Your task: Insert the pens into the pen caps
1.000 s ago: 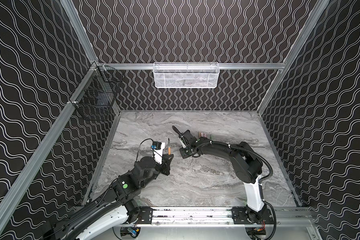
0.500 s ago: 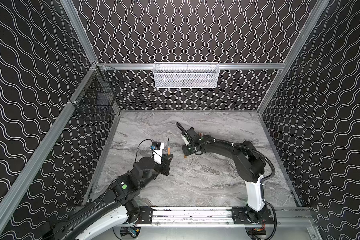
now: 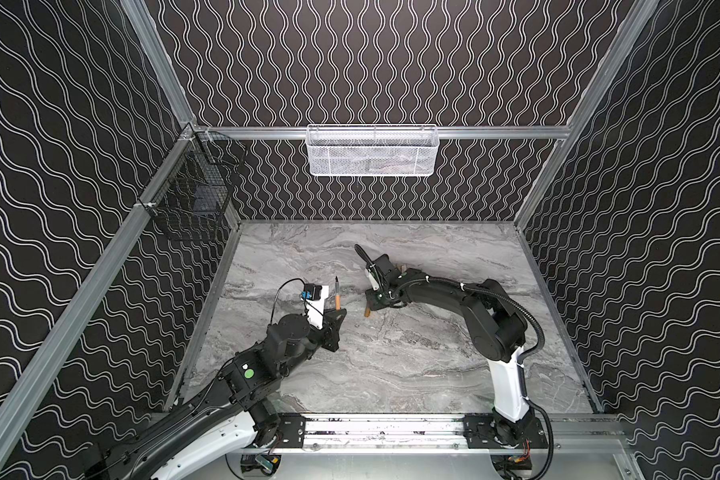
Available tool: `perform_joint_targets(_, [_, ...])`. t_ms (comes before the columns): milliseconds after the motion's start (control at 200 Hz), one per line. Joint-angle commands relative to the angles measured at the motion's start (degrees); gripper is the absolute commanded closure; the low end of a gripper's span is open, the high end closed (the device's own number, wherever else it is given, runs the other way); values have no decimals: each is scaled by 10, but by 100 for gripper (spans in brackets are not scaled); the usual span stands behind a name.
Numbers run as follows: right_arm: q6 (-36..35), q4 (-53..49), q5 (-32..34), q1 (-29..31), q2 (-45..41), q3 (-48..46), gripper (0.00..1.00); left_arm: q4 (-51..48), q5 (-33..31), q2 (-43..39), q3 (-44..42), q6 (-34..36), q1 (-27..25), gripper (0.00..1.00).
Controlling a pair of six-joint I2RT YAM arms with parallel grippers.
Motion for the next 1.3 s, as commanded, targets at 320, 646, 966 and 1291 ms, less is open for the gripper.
perform_joint_targets(320, [6, -15, 3, 0, 3, 10, 74, 18, 3, 4, 2, 11, 1, 100])
perform_joint_targets(646, [8, -5, -38, 0, -23, -1, 75, 21, 2, 2, 1, 10, 1, 100])
perform_joint_targets(966, [9, -8, -33, 0, -4, -1, 75, 18, 2, -2, -1, 11, 0, 100])
perform_joint_targets(1291, [9, -9, -35, 0, 11, 5, 75, 18, 0, -2, -1, 12, 0, 100])
